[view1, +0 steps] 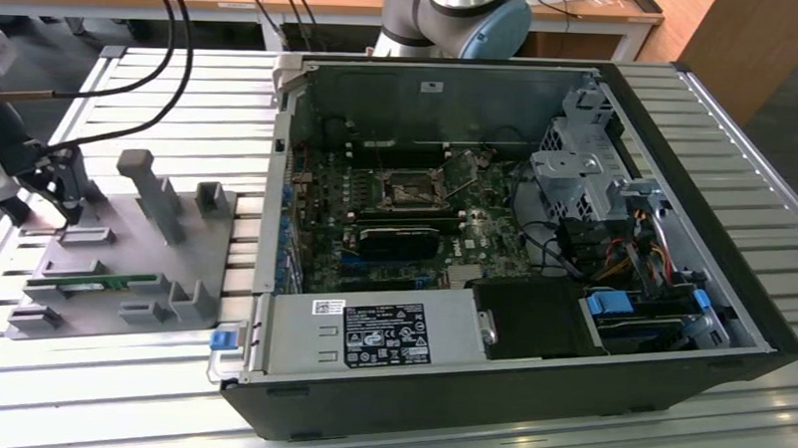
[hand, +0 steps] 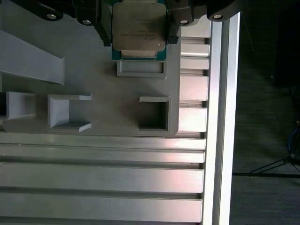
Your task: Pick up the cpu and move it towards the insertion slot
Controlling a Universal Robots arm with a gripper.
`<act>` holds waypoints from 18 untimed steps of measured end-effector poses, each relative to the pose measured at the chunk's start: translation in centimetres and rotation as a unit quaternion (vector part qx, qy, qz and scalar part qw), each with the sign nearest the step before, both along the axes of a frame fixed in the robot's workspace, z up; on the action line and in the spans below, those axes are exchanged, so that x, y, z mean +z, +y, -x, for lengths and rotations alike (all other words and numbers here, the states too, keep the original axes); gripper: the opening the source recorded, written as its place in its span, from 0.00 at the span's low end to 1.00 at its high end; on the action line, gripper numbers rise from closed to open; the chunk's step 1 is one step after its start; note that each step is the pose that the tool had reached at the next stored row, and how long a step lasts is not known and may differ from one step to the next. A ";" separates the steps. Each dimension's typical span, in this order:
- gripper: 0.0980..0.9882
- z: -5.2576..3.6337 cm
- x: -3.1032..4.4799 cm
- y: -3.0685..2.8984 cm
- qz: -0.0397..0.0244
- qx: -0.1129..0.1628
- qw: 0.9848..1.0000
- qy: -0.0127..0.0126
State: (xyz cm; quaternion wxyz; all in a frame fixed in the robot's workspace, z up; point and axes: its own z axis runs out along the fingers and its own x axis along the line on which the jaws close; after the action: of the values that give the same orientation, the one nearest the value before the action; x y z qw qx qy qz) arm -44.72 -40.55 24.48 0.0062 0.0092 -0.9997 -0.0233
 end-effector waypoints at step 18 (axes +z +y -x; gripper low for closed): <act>0.50 0.00 0.94 0.03 0.000 0.000 1.000 0.000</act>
State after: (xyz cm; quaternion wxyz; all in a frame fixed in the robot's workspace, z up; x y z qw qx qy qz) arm -44.73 -40.52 25.41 0.0063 0.0092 -0.9997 -0.0233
